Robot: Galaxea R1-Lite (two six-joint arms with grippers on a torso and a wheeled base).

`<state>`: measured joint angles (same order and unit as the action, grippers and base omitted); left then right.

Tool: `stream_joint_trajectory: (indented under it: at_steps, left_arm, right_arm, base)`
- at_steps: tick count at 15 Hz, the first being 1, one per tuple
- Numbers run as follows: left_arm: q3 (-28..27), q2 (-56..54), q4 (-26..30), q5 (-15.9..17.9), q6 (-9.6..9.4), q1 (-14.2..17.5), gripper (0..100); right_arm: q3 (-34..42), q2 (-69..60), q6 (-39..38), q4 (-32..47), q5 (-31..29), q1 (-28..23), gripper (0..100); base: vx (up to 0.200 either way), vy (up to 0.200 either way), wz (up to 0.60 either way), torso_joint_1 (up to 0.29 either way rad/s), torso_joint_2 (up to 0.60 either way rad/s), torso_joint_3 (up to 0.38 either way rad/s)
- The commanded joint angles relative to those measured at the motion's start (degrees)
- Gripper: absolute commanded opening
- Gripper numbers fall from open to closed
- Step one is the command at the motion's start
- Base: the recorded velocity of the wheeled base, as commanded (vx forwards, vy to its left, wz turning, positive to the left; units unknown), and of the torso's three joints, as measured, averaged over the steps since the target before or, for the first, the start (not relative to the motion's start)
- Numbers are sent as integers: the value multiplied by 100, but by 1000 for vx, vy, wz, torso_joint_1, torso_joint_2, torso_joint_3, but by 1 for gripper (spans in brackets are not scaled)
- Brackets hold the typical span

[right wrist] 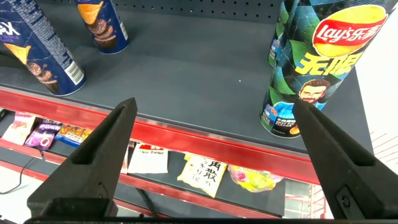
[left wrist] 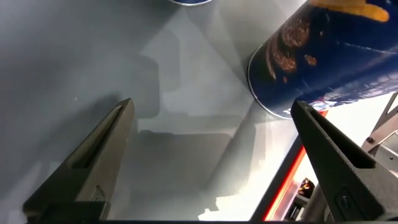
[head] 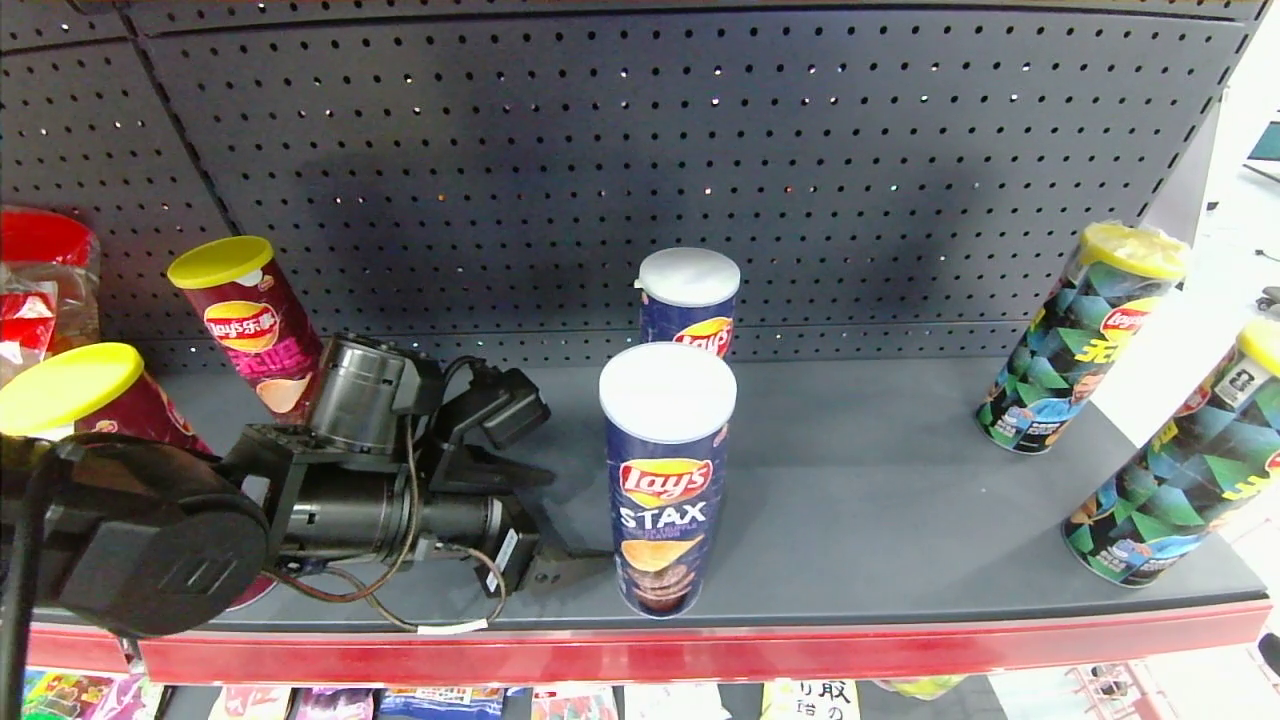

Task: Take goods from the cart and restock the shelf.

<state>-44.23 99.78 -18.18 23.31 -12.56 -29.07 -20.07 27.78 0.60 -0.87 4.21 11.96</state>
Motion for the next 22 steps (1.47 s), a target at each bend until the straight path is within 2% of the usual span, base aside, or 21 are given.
stream_joint_trajectory:
  at_steps: [1, 11, 14, 16, 18, 20, 21, 22]
  left_arm:
    - [-51, 77, -2, -2, 8, -46, 100]
    - [-165, 59, -2, -19, 25, -54, 100]
    - [213, -635, 7, -116, 43, 156, 100]
    - [810, -1707, 25, -142, 52, 429, 100]
    - [1338, -2815, 95, -318, 254, 614, 100]
    - [1522, -3685, 534, -670, 456, 701, 100]
    - [1549, -4344, 1088, -986, 702, 693, 100]
    - [1549, -4889, 1651, -1144, 843, 693, 100]
  right_arm:
    - [3, 8, 2, -1, 1, -1, 100]
    - [38, -27, 2, -1, -7, -1, 100]
    - [143, -45, 11, -1, -16, -1, 100]
    - [328, -221, 28, 16, -25, -1, 100]
    - [310, -423, 37, 456, -131, -1, 100]
    - [240, -757, 55, 1027, -139, -9, 100]
    - [161, -1012, 63, 1370, -227, -53, 100]
    - [73, -1143, 55, 1669, -394, -150, 100]
  base:
    - [0, 0, 0, 0, 0, 0]
    - [0, 0, 0, 0, 0, 0]
    - [0, 0, 0, 0, 0, 0]
    - [0, 0, 0, 0, 0, 0]
    - [0, 0, 0, 0, 0, 0]
    - [0, 0, 0, 0, 0, 0]
    - [0, 0, 0, 0, 0, 0]
    - [0, 0, 0, 0, 0, 0]
